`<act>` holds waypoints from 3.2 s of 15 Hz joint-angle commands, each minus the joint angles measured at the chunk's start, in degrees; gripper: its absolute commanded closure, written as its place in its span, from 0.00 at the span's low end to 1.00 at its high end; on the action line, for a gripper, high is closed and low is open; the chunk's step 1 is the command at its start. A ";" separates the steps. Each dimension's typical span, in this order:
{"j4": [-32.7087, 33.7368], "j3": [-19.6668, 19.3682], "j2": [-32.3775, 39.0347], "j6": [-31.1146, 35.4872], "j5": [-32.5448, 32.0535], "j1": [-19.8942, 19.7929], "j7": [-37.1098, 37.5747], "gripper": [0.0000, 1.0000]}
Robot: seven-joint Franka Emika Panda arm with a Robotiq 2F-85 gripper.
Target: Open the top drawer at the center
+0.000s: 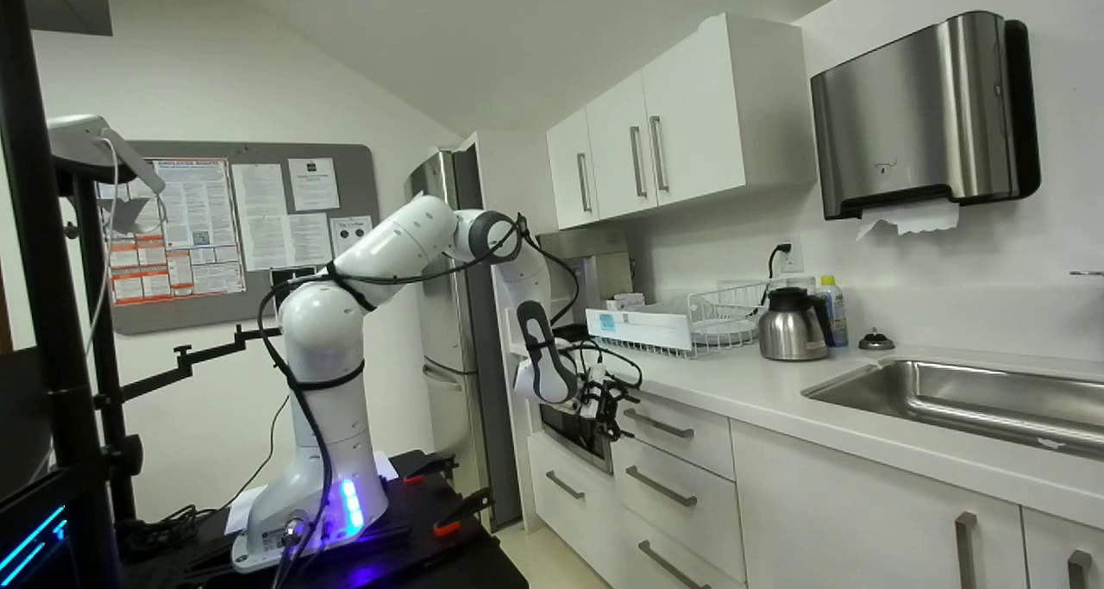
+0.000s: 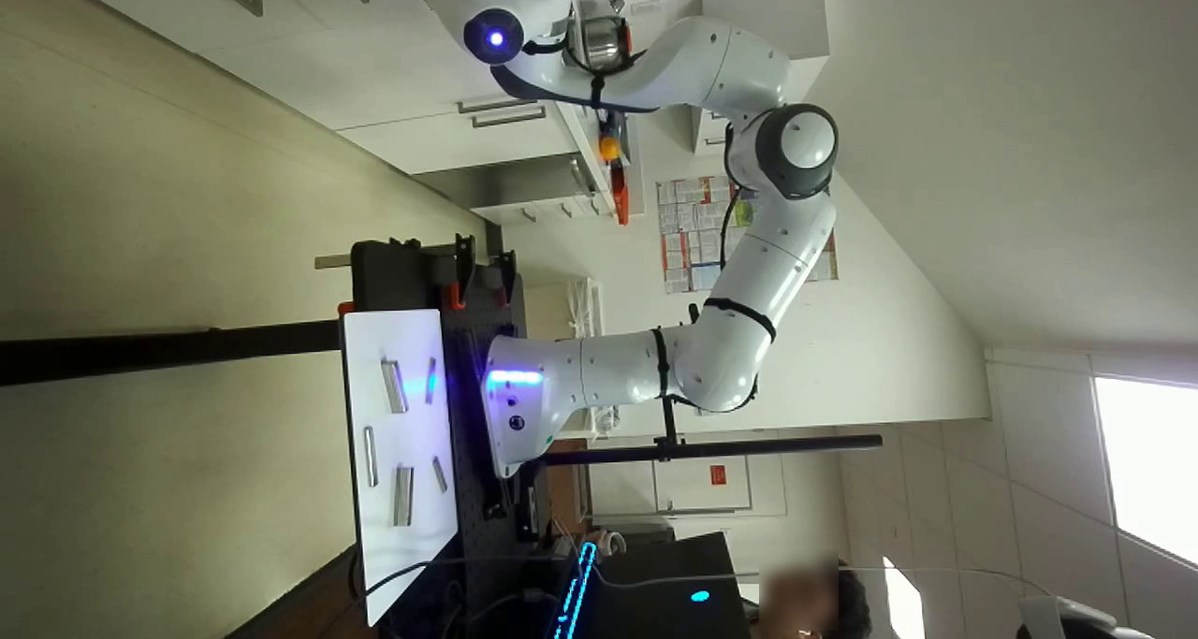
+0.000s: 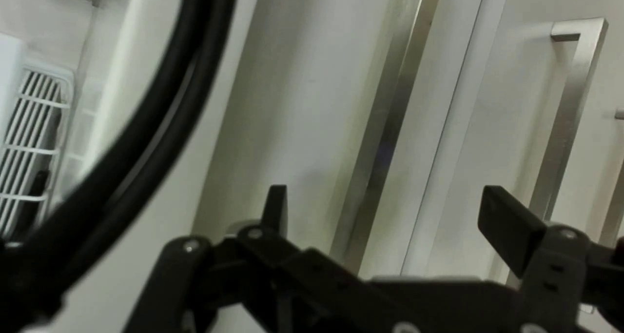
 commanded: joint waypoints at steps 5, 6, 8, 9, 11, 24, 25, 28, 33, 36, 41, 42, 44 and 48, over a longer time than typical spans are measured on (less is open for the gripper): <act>5.45 -0.04 2.03 -0.04 -0.37 -0.64 -1.67 0.32; 5.86 -0.12 2.20 0.07 -0.43 -0.74 -1.56 0.42; 6.15 -0.16 2.23 0.14 -0.36 -0.79 -1.57 0.55; 6.21 -0.15 2.19 0.20 -0.42 -0.80 -1.49 0.64; 6.47 -0.14 2.17 0.36 -0.53 -0.77 -1.51 0.80; 1.63 1.71 -0.77 2.26 -0.79 -1.05 1.76 0.94; 0.84 2.01 -1.28 2.47 -0.83 -1.07 2.23 0.94; -1.79 3.18 -2.83 3.35 -0.64 -1.60 3.23 0.94; -8.15 5.86 -6.43 4.62 -0.14 -2.28 5.61 0.94; -10.98 7.12 -8.09 5.50 -0.14 -2.67 6.58 0.94; -14.83 7.56 -10.49 6.46 0.10 -3.19 7.71 0.94; -15.66 7.81 -11.14 6.55 0.34 -3.16 8.15 0.94; -17.26 8.24 -12.52 6.68 0.92 -3.10 8.86 0.94; -21.09 9.13 -15.98 7.34 4.19 -2.86 8.41 0.94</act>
